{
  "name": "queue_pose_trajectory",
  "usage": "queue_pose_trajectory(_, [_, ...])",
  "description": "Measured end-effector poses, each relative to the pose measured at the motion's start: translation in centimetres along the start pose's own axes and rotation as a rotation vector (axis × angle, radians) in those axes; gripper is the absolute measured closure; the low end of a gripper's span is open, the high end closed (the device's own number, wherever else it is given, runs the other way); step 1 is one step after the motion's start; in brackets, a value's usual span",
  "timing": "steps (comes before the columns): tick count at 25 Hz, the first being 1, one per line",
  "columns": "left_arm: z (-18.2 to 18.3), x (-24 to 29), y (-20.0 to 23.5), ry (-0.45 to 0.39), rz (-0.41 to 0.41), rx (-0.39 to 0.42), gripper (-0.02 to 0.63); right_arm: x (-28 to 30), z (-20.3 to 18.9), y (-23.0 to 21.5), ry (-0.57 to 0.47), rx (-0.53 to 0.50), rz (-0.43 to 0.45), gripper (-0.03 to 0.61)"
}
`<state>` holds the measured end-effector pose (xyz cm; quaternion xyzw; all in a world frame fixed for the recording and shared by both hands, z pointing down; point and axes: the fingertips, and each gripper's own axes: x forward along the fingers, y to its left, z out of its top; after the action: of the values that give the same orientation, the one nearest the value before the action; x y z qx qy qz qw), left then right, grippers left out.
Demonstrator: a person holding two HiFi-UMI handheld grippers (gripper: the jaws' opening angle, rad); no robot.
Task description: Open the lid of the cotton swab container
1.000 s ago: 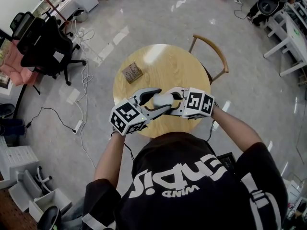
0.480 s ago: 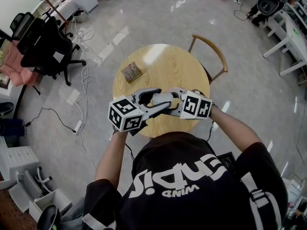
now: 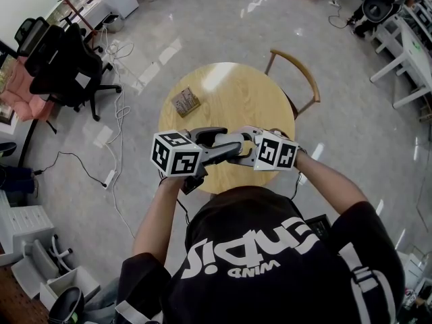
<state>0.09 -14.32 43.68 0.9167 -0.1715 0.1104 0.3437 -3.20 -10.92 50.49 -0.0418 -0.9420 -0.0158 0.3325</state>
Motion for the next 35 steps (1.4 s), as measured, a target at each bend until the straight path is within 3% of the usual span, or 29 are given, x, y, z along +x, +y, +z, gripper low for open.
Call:
queue_pose_trajectory(11, [0.4,-0.6,-0.4,-0.005,0.004,0.028,0.339,-0.4,0.5,0.1,-0.025,0.02,-0.004,0.385])
queue_pose_trajectory(16, [1.0,-1.5,-0.3,-0.039,0.017,0.032,0.339,-1.1,-0.9,-0.3,-0.009,0.056,-0.029,0.385])
queue_pose_trajectory(18, [1.3,-2.2,0.1,-0.061,0.036,0.029,0.388,-1.5,-1.5,-0.6,-0.015,0.09,-0.041,0.385])
queue_pose_trajectory(22, [1.3,-3.5,1.1,-0.089,0.097,0.045,0.597,-2.3,-2.0,-1.2,-0.036,0.141,-0.068,0.385])
queue_pose_trajectory(35, [0.6,-5.0,3.0,-0.136,0.186,0.051,0.604,-6.4,-2.3,-4.6,-0.179,0.334,-0.271,0.385])
